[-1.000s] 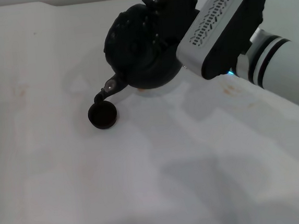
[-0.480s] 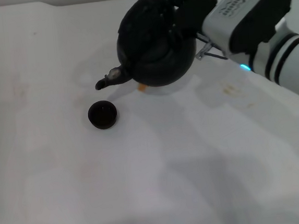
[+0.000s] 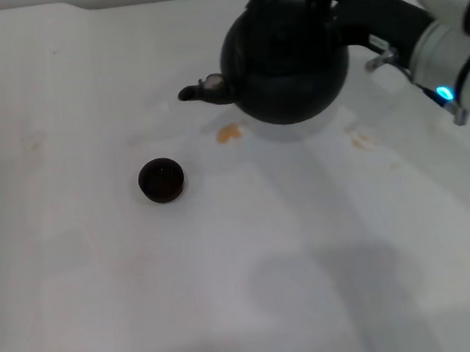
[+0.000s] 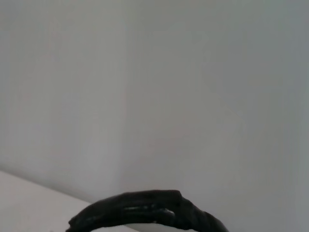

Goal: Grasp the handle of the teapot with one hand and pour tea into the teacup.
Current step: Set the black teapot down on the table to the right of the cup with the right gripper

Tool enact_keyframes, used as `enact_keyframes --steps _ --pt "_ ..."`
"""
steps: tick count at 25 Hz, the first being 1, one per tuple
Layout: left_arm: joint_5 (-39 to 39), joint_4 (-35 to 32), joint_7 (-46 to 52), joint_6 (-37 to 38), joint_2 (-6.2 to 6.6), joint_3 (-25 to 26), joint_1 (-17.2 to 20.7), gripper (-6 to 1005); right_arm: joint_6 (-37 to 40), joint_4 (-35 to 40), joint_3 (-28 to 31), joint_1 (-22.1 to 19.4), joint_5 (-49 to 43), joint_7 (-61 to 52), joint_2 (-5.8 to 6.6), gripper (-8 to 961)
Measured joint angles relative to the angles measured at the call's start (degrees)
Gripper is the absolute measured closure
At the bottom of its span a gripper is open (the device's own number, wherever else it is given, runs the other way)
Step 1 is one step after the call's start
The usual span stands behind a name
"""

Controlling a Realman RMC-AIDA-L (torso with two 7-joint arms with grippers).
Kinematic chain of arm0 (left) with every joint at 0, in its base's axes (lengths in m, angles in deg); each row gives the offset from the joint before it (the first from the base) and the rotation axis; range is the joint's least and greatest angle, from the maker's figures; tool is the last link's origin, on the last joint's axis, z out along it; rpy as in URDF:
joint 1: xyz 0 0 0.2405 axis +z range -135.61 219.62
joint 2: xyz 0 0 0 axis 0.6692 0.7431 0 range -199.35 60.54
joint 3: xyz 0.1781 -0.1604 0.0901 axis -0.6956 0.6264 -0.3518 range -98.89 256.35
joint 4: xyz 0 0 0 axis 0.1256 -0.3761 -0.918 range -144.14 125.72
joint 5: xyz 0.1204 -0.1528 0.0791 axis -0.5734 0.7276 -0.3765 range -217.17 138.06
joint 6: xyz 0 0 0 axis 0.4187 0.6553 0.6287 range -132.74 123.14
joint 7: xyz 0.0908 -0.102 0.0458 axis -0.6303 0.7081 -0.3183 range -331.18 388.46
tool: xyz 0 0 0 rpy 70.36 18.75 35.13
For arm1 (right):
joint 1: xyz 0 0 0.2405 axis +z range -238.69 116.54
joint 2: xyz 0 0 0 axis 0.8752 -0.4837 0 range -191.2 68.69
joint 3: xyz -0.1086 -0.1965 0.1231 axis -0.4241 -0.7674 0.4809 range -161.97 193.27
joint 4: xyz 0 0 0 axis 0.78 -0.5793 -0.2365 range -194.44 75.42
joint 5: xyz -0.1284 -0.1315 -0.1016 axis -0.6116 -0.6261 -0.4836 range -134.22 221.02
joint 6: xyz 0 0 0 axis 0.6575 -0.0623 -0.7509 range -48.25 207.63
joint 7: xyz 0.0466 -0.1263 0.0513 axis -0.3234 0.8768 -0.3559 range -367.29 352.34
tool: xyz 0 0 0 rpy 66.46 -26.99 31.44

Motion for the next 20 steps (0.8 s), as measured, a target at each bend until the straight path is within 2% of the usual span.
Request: enact_keyframes --steps 8,20 --pt "0.0 0.0 0.0 0.0 0.00 0.0 -0.1 167 5.9 -0.2 5.2 -5.1 5.7 0.0 0.00 796" --pt "0.0 0.0 0.0 -0.1 0.09 0.0 -0.2 166 6.4 -2.0 6.2 -9.4 8.5 0.0 0.09 797"
